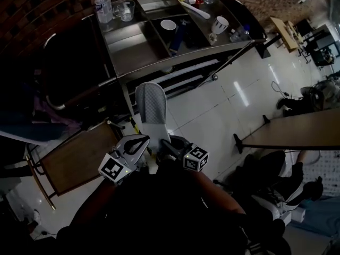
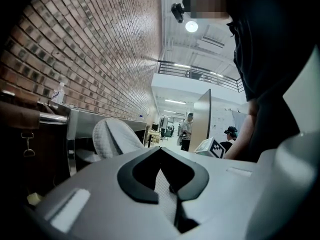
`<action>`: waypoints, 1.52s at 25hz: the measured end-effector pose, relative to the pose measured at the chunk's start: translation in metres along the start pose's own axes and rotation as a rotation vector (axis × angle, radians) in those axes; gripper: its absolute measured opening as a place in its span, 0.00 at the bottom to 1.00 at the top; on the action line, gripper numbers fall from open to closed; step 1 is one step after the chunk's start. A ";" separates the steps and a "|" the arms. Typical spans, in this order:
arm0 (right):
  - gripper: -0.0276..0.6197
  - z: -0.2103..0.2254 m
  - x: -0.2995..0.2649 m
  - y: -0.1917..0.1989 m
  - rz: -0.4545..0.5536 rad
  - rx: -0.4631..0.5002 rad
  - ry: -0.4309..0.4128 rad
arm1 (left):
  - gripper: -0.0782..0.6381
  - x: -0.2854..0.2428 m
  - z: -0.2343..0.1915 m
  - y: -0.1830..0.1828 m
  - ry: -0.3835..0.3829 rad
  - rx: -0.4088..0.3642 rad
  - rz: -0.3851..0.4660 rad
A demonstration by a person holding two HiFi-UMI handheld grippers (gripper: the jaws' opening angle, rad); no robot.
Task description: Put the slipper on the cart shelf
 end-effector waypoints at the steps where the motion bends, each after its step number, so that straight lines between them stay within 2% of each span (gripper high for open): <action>1: 0.14 0.005 -0.002 0.002 -0.003 -0.024 -0.012 | 0.11 -0.003 -0.001 0.001 -0.005 0.006 0.002; 5: 0.14 0.027 -0.007 0.011 -0.054 -0.122 -0.044 | 0.11 -0.016 -0.011 -0.001 -0.052 0.032 0.008; 10: 0.14 0.053 -0.014 0.019 -0.116 -0.174 -0.087 | 0.11 -0.035 -0.016 -0.005 -0.089 0.009 0.039; 14: 0.14 0.069 -0.023 0.025 -0.154 -0.241 -0.130 | 0.11 -0.047 -0.022 0.000 -0.130 0.022 -0.006; 17: 0.14 0.081 -0.030 0.022 -0.169 -0.281 -0.143 | 0.11 -0.058 -0.022 0.002 -0.142 0.014 -0.011; 20: 0.14 0.094 -0.039 0.022 -0.171 -0.316 -0.156 | 0.11 -0.065 -0.020 0.006 -0.138 -0.028 -0.009; 22: 0.14 0.105 -0.045 0.021 -0.175 -0.342 -0.166 | 0.11 -0.069 -0.020 0.009 -0.141 -0.023 -0.013; 31: 0.14 0.155 -0.068 0.002 -0.190 -0.390 -0.162 | 0.11 -0.091 -0.030 0.019 -0.175 -0.027 -0.039; 38: 0.14 0.191 -0.087 -0.014 -0.194 -0.366 -0.117 | 0.11 -0.106 -0.041 0.019 -0.206 -0.014 -0.025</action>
Point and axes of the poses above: the fingertips, and each gripper's own axes: x backward along the fingers, z to its right, y out of its underside, the point moved 1 cm from there along x, backward along the fingers, and after that the axes turned 10 degrees about -y, right-handed, at the moved point
